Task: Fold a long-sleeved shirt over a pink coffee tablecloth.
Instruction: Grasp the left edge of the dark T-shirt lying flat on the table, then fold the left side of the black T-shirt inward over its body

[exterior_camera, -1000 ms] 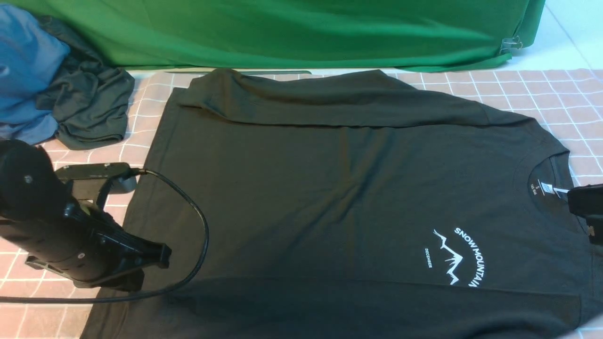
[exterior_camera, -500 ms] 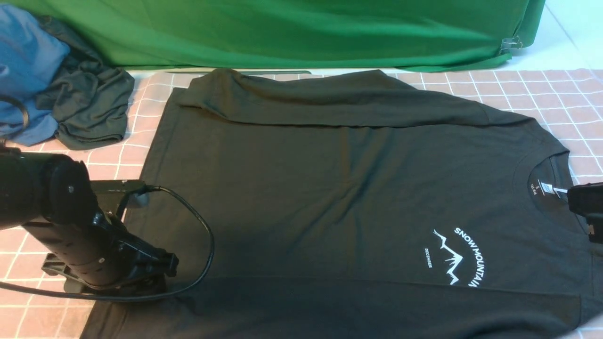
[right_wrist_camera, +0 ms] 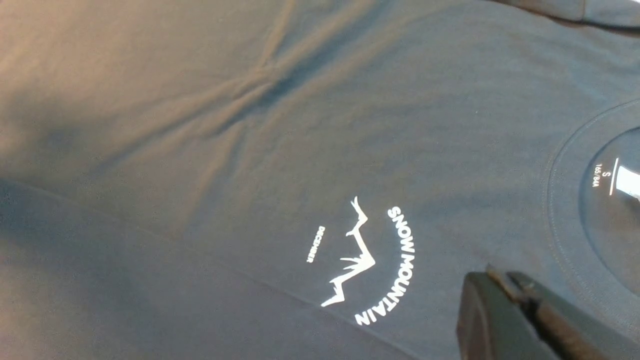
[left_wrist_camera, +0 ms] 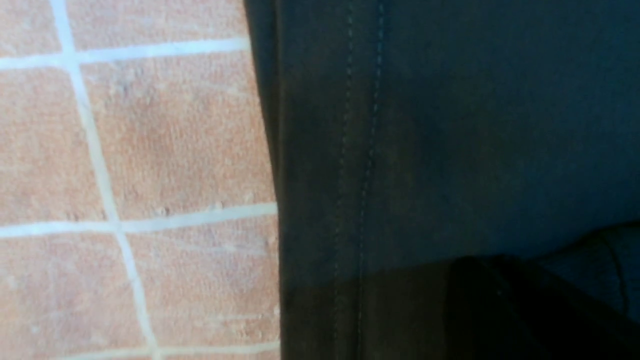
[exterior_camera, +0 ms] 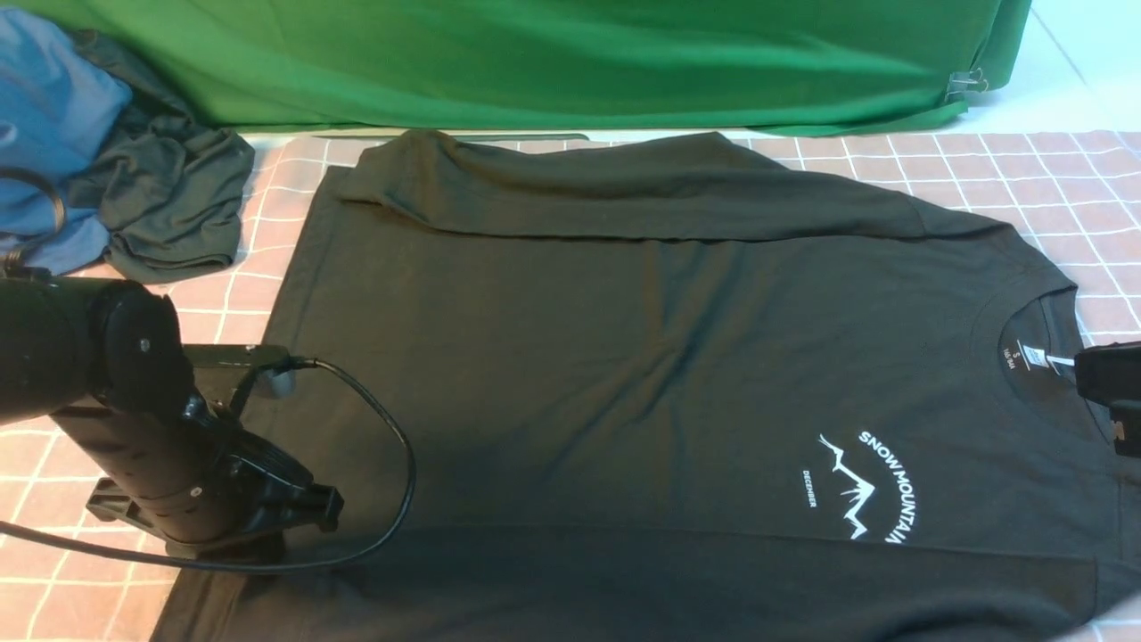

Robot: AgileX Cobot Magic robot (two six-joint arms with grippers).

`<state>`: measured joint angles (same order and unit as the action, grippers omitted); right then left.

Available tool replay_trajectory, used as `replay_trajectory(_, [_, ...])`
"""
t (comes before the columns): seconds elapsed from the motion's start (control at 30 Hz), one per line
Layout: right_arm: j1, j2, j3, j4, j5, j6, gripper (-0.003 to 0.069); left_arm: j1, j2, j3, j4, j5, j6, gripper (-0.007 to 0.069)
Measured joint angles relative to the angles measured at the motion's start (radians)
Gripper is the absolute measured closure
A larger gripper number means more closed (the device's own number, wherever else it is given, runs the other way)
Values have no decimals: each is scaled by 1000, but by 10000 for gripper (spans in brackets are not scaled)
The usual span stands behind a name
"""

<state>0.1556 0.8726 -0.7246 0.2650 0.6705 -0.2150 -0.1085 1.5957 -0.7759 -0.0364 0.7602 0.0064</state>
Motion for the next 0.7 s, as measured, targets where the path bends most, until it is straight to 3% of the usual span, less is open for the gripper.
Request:
replay_trajectory(0.37, [0, 0, 0, 1, 0, 0, 615, 0, -25, -116, 23, 151, 0, 579])
replay_trajectory(0.7, [0, 0, 0, 3, 0, 0, 613, 0, -70, -223, 29, 23, 32, 579])
